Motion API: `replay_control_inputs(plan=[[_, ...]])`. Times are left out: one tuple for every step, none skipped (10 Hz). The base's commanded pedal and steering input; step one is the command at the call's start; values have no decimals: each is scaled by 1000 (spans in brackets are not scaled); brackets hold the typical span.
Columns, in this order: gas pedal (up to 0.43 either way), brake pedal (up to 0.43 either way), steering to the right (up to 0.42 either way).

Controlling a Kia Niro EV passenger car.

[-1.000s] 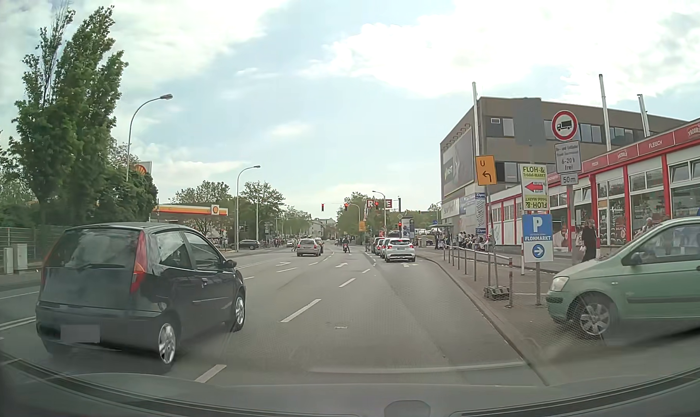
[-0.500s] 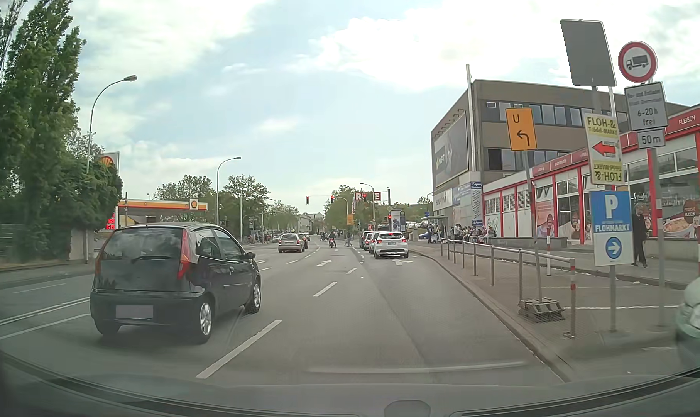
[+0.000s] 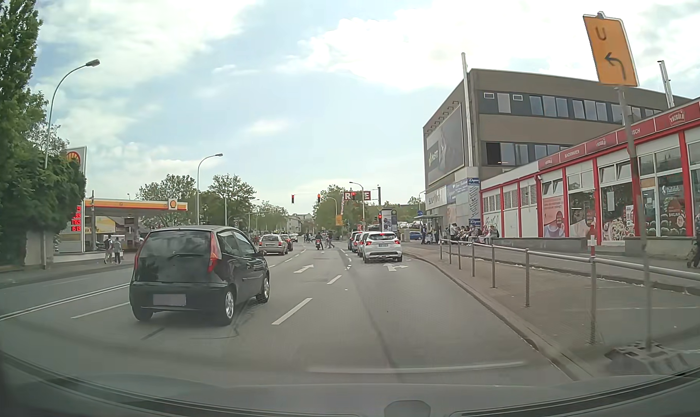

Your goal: Follow the waypoints while adhering to traffic rules and regulations

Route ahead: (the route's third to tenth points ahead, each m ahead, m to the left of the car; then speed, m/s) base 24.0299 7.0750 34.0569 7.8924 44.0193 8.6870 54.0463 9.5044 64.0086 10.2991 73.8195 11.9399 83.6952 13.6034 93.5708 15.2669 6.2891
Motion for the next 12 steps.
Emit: replay_control_inputs(plan=[[0, 165, 35], [0, 171, 36], [0, 171, 37], [0, 171, 37], [0, 165, 38], [0, 171, 38], [0, 171, 38], [0, 171, 38], [0, 177, 38], [0, 177, 37], [0, 177, 36], [0, 195, 32]])
